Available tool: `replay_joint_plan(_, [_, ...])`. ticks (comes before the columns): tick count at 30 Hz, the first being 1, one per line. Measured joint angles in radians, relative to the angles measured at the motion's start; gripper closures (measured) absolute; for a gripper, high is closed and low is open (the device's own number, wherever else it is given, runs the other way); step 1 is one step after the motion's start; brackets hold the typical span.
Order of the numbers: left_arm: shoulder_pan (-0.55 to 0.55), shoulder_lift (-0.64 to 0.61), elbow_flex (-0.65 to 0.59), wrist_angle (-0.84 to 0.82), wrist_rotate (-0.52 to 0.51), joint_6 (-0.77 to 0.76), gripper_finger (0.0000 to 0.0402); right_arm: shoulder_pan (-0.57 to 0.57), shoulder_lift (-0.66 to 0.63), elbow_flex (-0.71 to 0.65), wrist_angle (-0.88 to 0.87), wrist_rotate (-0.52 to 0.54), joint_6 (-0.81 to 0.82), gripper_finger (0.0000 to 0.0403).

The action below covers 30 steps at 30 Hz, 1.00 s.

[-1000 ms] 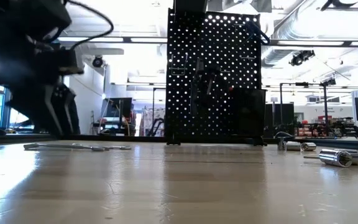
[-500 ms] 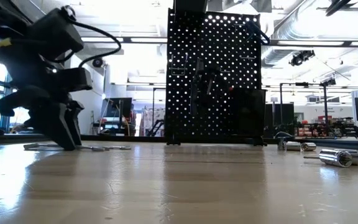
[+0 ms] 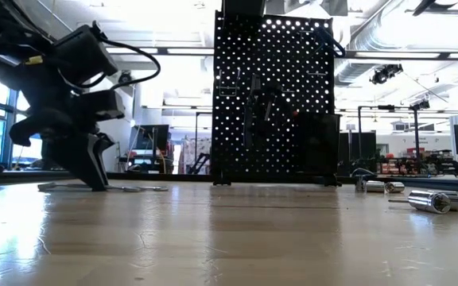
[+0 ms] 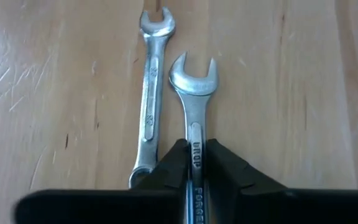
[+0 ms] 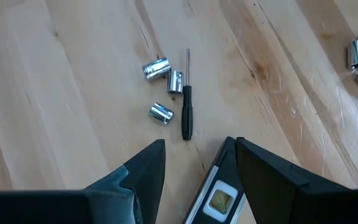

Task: Hang tools onto peg board
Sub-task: Hang the silver wrench on the peg board

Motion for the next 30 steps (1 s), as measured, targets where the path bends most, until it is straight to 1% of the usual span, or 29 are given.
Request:
replay_joint_plan(2, [0.000, 0.001, -0.002, 0.019, 0.017, 0.011, 0.0385, 0.000, 0.000, 0.000, 0.004, 0.016, 0.000, 0.0213])
replay_joint_plan(7, [-0.001, 0.006, 0.021, 0.035, 0.038, 0.017, 0.0385, -0.007, 0.000, 0.000, 0.025, 0.070, -0.004, 0.0213])
replay_joint_plan(9, [-0.001, 0.007, 0.038, 0.030, 0.064, 0.026, 0.0386, -0.016, 0.000, 0.000, 0.044, 0.092, -0.025, 0.0213])
replay_joint_plan(11, [-0.003, 0.008, 0.057, 0.036, 0.102, 0.033, 0.0391, -0.031, 0.000, 0.000, 0.073, 0.109, -0.059, 0.0213])
replay_joint_plan(14, [-0.004, 0.009, 0.088, 0.023, 0.122, 0.051, 0.0401, -0.061, 0.000, 0.000, 0.120, 0.137, -0.126, 0.0213])
replay_joint_plan(20, [-0.025, 0.008, 0.153, -0.009, 0.123, 0.089, 0.0398, -0.155, 0.022, 0.000, 0.221, 0.205, -0.265, 0.0213])
replay_joint_plan(26, [-0.036, 0.006, 0.176, -0.038, 0.114, 0.102, 0.0399, -0.283, 0.115, 0.000, 0.379, 0.205, -0.445, 0.0213])
replay_joint_plan(30, [-0.038, 0.005, 0.176, -0.045, 0.095, 0.102, 0.0400, -0.365, 0.205, 0.000, 0.526, 0.154, -0.573, 0.0213])
